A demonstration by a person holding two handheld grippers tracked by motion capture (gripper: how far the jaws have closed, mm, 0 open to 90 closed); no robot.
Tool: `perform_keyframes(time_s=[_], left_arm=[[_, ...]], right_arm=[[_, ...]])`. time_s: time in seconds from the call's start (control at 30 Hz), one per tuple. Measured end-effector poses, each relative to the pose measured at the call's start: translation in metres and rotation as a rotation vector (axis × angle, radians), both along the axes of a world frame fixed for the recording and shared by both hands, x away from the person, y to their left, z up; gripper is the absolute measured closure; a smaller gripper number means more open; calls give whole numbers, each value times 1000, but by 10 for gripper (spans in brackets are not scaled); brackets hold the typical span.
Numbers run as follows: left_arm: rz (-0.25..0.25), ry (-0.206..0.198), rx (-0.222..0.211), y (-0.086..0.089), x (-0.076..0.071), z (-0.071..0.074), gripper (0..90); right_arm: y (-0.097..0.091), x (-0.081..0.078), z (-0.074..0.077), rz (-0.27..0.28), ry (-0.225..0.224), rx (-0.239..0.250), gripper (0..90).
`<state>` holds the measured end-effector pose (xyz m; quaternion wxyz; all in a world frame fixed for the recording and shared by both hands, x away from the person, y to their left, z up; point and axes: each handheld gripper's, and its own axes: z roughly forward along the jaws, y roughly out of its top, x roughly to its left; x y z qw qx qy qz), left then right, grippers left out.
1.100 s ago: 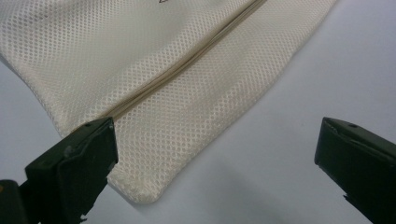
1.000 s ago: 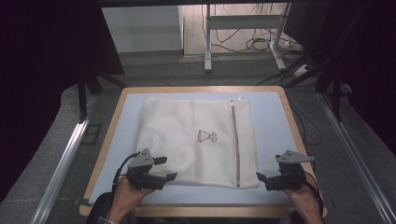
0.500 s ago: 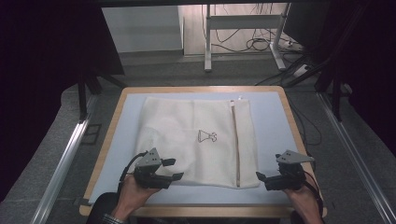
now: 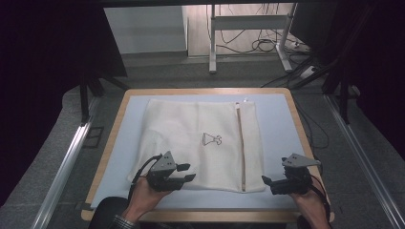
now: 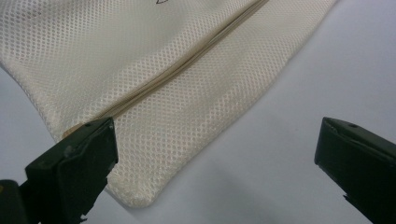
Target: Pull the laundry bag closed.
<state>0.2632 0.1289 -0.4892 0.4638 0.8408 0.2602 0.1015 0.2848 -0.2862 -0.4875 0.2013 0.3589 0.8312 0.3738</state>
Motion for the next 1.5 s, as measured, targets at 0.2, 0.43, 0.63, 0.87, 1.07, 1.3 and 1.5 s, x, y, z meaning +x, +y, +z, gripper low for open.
perform_keyframes(time_s=[0.2,0.43,0.63,0.87,1.07,1.3,1.5], left_arm=[[2,7,4,-8,1,0,627],[-54,6,20,-23,4,-3,651],[-87,20,38,-35,8,-8,668],[-125,12,35,-51,13,-9,714],[-146,-4,37,-63,16,-11,769],[-176,4,51,-76,19,-14,890],[-218,21,50,-94,20,-18,898]], right_arm=[[0,0,0,-2,1,-2,0],[0,0,-1,-6,2,-12,0],[0,0,-1,-7,3,-15,0],[-1,0,-1,-9,3,-13,0],[-1,1,-1,-10,7,-8,0],[-1,1,-1,-10,10,-2,0],[-1,1,-1,-12,9,1,0]])
